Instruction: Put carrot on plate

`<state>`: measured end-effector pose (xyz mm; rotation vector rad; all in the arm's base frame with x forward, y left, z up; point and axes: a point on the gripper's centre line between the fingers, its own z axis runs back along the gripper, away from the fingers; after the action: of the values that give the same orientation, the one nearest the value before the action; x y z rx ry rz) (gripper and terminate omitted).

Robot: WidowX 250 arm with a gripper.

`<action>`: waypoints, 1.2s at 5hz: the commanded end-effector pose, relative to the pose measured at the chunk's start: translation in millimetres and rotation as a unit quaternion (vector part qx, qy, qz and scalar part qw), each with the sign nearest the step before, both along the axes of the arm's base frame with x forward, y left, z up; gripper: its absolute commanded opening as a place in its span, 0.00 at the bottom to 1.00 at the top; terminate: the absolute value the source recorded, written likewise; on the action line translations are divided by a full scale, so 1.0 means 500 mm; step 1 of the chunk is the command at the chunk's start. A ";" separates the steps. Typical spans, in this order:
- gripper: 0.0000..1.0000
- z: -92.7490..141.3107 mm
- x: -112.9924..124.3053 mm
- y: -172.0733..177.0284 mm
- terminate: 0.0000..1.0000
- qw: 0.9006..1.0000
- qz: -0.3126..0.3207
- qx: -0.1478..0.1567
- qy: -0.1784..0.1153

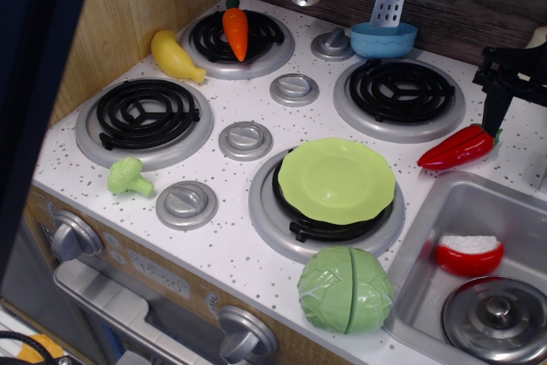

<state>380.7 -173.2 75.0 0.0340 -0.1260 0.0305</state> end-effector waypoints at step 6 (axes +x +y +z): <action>1.00 0.140 0.018 0.423 0.00 0.969 0.060 0.228 -0.080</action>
<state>393.9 62.6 103.8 0.5352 -0.2825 0.0974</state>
